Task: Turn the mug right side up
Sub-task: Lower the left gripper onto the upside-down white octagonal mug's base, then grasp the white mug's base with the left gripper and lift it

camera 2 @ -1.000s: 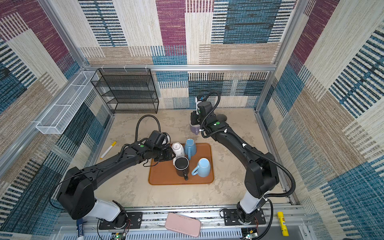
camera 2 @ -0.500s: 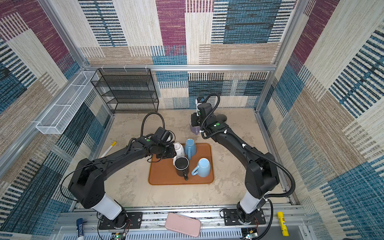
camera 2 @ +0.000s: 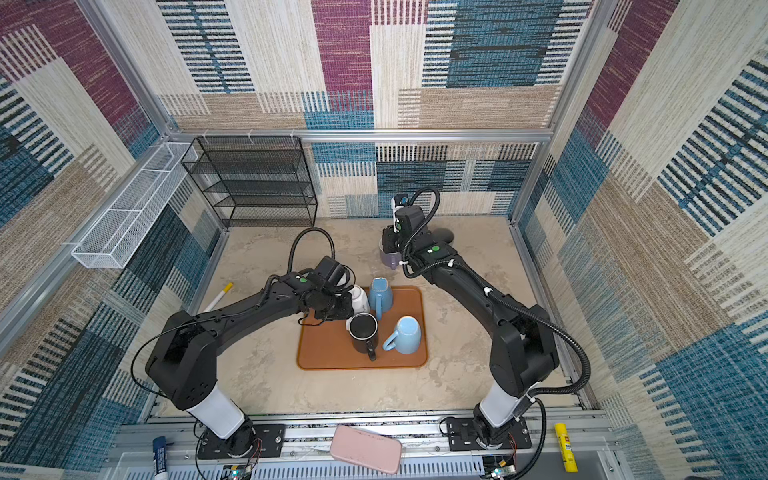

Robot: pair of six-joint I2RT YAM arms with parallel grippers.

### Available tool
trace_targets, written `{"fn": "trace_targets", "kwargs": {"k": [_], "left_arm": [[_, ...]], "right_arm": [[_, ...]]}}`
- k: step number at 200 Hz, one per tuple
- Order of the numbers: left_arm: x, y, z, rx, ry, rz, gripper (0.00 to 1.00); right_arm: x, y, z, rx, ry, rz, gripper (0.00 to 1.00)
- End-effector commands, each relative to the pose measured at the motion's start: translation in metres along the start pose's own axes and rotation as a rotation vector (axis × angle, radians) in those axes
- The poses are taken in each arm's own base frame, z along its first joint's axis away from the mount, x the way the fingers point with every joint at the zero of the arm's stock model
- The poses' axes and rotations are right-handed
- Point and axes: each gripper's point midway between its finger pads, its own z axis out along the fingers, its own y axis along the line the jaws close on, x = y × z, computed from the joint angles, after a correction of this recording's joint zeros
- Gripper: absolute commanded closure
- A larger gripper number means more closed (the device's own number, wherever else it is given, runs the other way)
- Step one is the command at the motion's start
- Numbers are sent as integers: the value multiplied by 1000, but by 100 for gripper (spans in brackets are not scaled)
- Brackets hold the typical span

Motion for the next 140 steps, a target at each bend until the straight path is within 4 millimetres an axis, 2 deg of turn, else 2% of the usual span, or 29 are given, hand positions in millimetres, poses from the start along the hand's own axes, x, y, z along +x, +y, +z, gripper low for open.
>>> {"fn": "trace_targets", "kwargs": {"k": [1,35,76,140], "left_arm": [[-5,8,3,-53,-16,34,68],[-8,22,5,-144,-2,51,70],[-14,14,5,-131,10,110,70],[-12,18,17,-162,59,128,74]], "right_arm": [[-6,2,0,-7,-22,3,76],[-7,0,-3,1,-26,-1,77],[-6,-1,-4,3,-28,1,77],[-4,-3,-6,8,-28,1,77]]}}
